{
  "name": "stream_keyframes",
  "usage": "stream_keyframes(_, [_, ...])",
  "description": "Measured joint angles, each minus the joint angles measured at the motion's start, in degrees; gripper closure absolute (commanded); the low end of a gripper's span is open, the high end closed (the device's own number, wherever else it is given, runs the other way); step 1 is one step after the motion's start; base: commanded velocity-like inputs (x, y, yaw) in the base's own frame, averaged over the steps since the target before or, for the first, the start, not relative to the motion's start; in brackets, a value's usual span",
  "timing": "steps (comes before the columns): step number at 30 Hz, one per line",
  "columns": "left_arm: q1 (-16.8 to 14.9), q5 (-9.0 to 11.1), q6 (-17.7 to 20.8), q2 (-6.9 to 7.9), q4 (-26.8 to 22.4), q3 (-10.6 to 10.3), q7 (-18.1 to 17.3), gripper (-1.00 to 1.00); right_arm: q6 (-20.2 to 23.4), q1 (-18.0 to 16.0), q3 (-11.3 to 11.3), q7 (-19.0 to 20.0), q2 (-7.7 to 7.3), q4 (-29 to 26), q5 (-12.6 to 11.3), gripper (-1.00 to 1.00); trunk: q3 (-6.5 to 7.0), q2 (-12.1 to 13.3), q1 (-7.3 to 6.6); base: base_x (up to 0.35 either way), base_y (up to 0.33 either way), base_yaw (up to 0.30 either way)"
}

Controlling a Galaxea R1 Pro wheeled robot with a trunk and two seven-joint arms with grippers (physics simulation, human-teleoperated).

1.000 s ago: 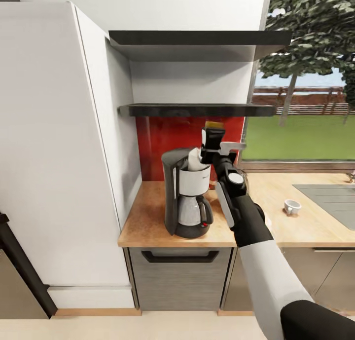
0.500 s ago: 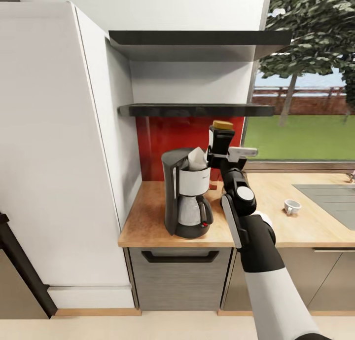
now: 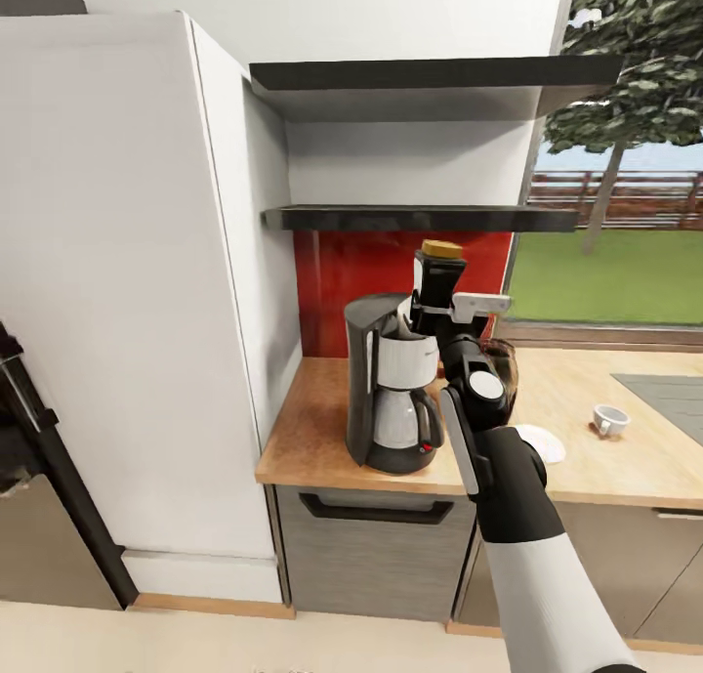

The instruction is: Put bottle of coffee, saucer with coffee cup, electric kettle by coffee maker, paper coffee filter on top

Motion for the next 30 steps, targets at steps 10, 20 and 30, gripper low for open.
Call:
stream_keyframes(10, [-0.02,0.02,0.0,0.0,0.02,0.03,-0.01,-1.0,0.09,0.02,-0.02,0.04,0.0,-0.1,0.01,1.0,0.0,0.0,0.0,0.0,0.0,0.142])
stream_keyframes(20, [-0.04,0.02,0.0,-0.01,0.02,0.03,-0.01,-1.0,0.1,0.03,-0.02,0.04,0.0,-0.02,0.01,1.0,0.0,0.01,0.01,-0.028,0.0,0.002])
stream_keyframes(30, [-0.03,0.0,0.0,-0.01,0.02,0.03,-0.01,-1.0,0.1,0.06,0.0,0.04,0.0,-0.01,0.02,1.0,0.0,0.0,0.0,-0.087,0.0,0.0])
